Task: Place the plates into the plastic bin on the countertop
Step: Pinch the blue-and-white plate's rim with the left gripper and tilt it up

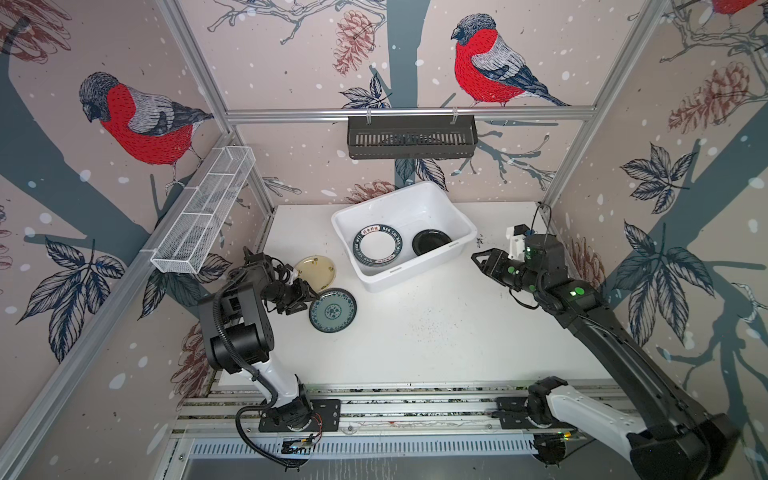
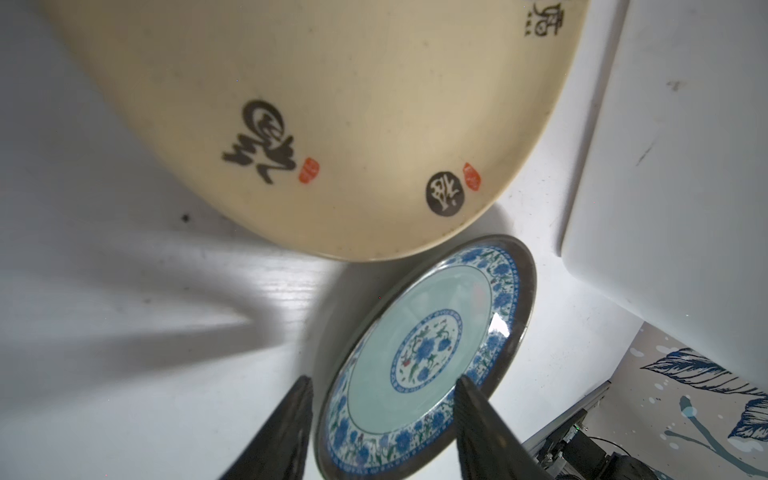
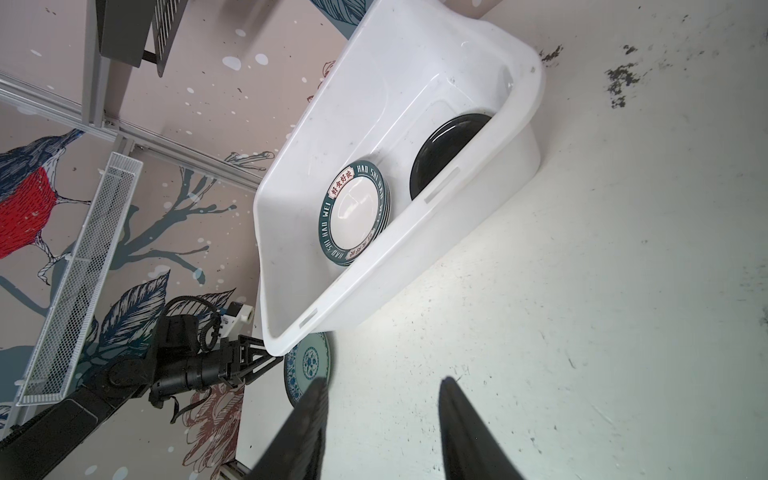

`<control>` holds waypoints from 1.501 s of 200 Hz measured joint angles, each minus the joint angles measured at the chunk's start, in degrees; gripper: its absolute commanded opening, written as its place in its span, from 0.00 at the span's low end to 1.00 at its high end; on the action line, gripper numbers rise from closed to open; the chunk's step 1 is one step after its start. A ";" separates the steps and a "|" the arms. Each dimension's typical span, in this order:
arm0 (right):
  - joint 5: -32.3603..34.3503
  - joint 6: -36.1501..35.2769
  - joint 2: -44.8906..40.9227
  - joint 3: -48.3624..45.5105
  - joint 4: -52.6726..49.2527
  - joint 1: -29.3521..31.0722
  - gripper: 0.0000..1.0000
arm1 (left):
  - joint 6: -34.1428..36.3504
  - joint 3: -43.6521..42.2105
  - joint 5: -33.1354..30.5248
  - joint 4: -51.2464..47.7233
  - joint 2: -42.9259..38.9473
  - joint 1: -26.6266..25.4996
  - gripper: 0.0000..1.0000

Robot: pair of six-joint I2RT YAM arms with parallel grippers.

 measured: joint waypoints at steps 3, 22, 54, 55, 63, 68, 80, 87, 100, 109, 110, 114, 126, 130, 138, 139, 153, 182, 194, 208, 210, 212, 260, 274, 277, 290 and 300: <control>0.00 -0.02 0.09 0.07 0.00 0.00 0.45 | 0.04 0.00 0.00 0.00 0.15 0.02 0.51; 0.02 -0.02 0.28 0.63 -0.09 0.00 0.45 | 0.46 0.00 0.13 0.00 0.76 0.11 0.50; 0.07 -0.07 0.28 0.96 -0.24 0.00 0.45 | 0.81 -0.09 1.88 -0.02 1.90 0.11 0.47; 0.07 -0.07 0.28 0.96 -0.24 0.00 0.45 | 0.83 -0.09 1.92 -0.02 1.92 0.11 0.47; 0.09 -0.07 0.28 0.94 -0.33 0.00 0.45 | 0.96 -0.09 2.16 -0.02 2.14 0.11 0.47; 0.11 -0.07 0.24 0.90 -0.33 0.00 0.45 | 0.98 -0.09 2.23 -0.02 2.23 0.11 0.47; 0.26 -0.07 0.24 0.79 -0.35 0.00 0.45 | 1.03 -0.09 2.56 -0.02 2.40 0.11 0.46; 0.28 -0.07 0.24 0.76 -0.35 0.00 0.45 | 1.09 -0.09 2.82 -0.04 2.49 0.11 0.44; 0.28 -0.07 0.24 0.76 -0.31 0.00 0.45 | 1.46 -0.09 3.21 -0.02 2.82 0.00 0.43; 0.28 -0.07 0.26 0.76 -0.33 0.00 0.45 | 1.62 -0.09 3.41 -0.04 3.10 -0.17 0.42; 0.28 -0.07 0.26 0.76 -0.33 0.00 0.45 | 1.64 -0.09 3.41 -0.04 3.15 -0.22 0.41; 0.31 -0.07 0.28 0.76 -0.33 0.00 0.45 | 1.68 -0.09 3.43 -0.04 3.30 -0.33 0.41; 0.31 -0.04 0.28 0.74 -0.33 0.00 0.45 | 1.97 -0.09 3.45 -0.04 3.67 -0.72 0.37; 0.31 -0.04 0.28 0.74 -0.33 0.00 0.45 | 1.99 -0.09 3.45 -0.04 3.72 -0.85 0.37; 0.37 -0.04 0.24 0.70 -0.31 0.00 0.45 | 2.05 -0.09 3.48 -0.07 3.76 -1.29 0.37; 0.37 -0.04 0.24 0.70 -0.33 0.00 0.45 | 2.05 -0.09 3.48 -0.07 3.76 -1.33 0.37; 0.50 -0.04 0.13 0.63 -0.31 0.00 0.45 | 2.10 -0.07 3.48 -0.04 3.76 -2.40 0.37; 0.57 -0.04 -0.22 0.44 -0.35 0.00 0.45 | 2.40 -0.07 3.43 -0.04 3.76 -4.70 0.33; 0.74 -0.04 -0.37 0.42 -0.35 0.00 0.45 | 2.45 -0.07 3.48 -0.07 3.82 -5.01 0.32; 0.74 -0.04 -0.61 0.37 -0.35 0.00 0.45 | 2.47 -0.02 3.45 -0.04 4.11 -5.01 0.31; 0.74 -0.04 -0.63 0.35 -0.35 0.00 0.45 | 2.45 -0.02 3.43 -0.04 4.17 -5.03 0.31; 0.74 -0.04 -0.66 0.33 -0.35 0.00 0.45 | 2.47 -0.02 3.43 -0.04 4.22 -5.03 0.31; 1.20 0.02 -1.33 -0.61 -0.33 0.00 0.45 | 2.99 -0.02 3.45 -0.04 4.52 -6.80 0.30; 1.22 0.07 -1.38 -0.74 -0.35 0.00 0.45 | 3.37 -0.02 3.45 -0.02 4.63 -7.30 0.29; 1.22 0.09 -1.38 -0.74 -0.35 0.00 0.45 | 3.43 -0.02 3.45 -0.02 4.68 -7.43 0.28; 1.22 0.20 -1.44 -0.74 -0.35 0.00 0.45 | 3.50 -0.02 3.45 -0.02 4.90 -7.54 0.27; 1.38 0.20 -1.51 -0.74 -0.35 0.00 0.45 | 3.52 -0.02 3.43 0.00 5.07 -7.54 0.26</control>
